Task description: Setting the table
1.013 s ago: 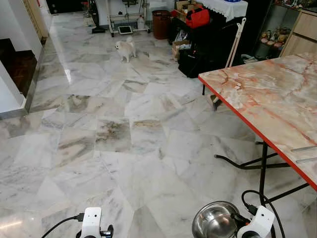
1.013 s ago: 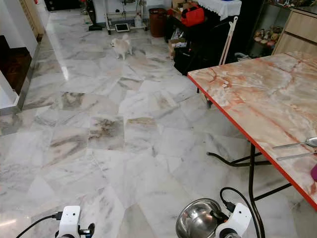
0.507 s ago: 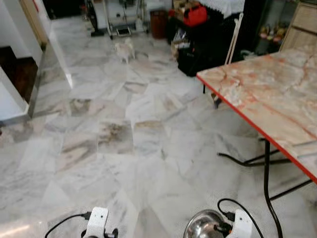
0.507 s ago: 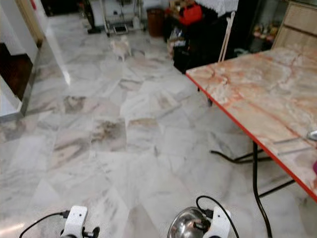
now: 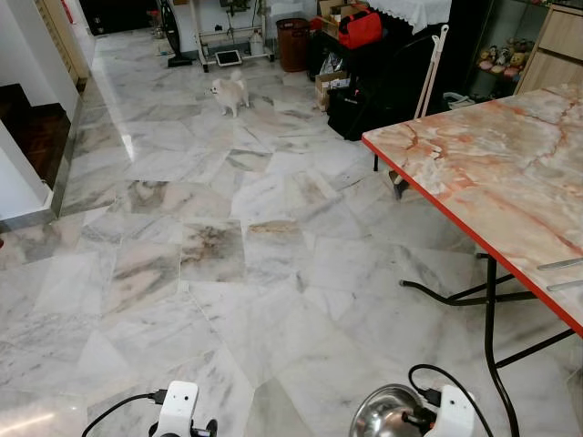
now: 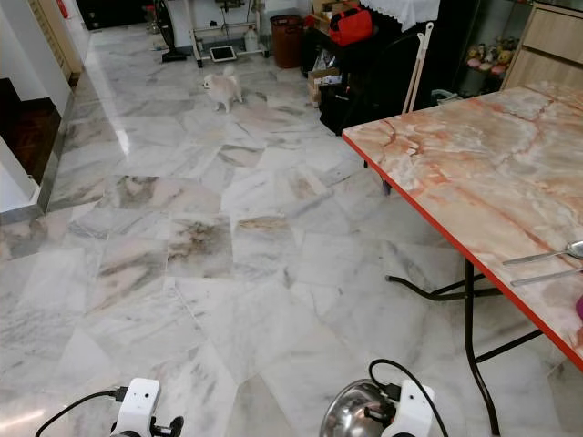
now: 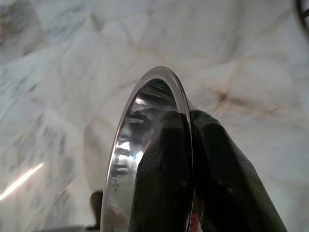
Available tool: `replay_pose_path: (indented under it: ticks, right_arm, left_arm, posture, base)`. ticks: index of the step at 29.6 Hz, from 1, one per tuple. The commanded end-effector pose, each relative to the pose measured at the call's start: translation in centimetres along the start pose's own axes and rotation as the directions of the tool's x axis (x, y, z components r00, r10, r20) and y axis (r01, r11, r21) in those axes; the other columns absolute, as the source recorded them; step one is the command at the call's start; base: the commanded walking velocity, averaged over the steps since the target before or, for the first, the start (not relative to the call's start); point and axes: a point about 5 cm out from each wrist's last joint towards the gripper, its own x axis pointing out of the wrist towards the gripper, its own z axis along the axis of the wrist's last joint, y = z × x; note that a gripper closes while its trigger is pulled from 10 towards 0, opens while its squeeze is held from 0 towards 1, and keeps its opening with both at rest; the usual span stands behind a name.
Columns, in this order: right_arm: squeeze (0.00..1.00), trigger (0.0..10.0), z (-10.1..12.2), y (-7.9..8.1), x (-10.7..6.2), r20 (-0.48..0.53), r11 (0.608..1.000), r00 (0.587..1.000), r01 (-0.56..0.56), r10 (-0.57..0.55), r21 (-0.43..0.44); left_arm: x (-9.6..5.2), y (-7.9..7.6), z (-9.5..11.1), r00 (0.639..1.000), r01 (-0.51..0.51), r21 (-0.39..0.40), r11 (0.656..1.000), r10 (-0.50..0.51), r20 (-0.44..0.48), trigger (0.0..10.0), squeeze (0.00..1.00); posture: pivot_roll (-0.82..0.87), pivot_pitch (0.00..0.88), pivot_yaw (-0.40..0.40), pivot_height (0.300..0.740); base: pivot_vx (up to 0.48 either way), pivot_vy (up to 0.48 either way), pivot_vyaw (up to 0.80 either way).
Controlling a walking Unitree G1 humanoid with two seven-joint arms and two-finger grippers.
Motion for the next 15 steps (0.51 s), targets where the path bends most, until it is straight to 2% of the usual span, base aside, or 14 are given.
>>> replay_pose_path:
  ticks: [1, 3, 10, 15]
  right_arm:
    - [0.0, 10.0, 0.73, -0.44, 0.04, 0.047, 1.0, 0.999, 0.023, -0.024, 0.018]
    - [0.0, 10.0, 1.31, -0.72, 0.16, 0.068, 0.997, 0.997, 0.04, -0.045, 0.067]
    - [0.0, 10.0, 1.33, -0.54, 0.3, 0.048, 0.997, 0.998, 0.038, -0.041, 0.066]
    - [0.0, 10.0, 0.76, -0.86, 0.09, 0.04, 0.989, 0.996, 0.073, -0.079, 0.13]
  left_arm:
    - [0.04, 0.5, 0.59, 0.999, -0.026, -0.026, 0.999, 0.027, 0.03, 10.0, 0.0]
    - [0.06, 0.53, 0.71, 0.999, -0.034, -0.043, 0.998, 0.036, 0.038, 10.0, 0.0]
    - [0.05, 0.29, 0.46, 0.999, -0.025, -0.035, 0.999, 0.026, 0.027, 10.0, 0.0]
    - [0.02, 0.27, 0.39, 0.999, -0.028, -0.044, 0.999, 0.03, 0.03, 10.0, 0.0]
  posture:
    - [-0.07, 0.0, 0.034, 0.74]
    - [-0.07, 0.0, 0.031, 0.74]
    - [-0.07, 0.0, 0.028, 0.74]
    - [-0.07, 0.0, 0.028, 0.74]
  base:
    - [0.0, 0.0, 0.0]
    - [0.0, 0.0, 0.0]
    - [0.0, 0.0, 0.0]
    - [0.0, 0.0, 0.0]
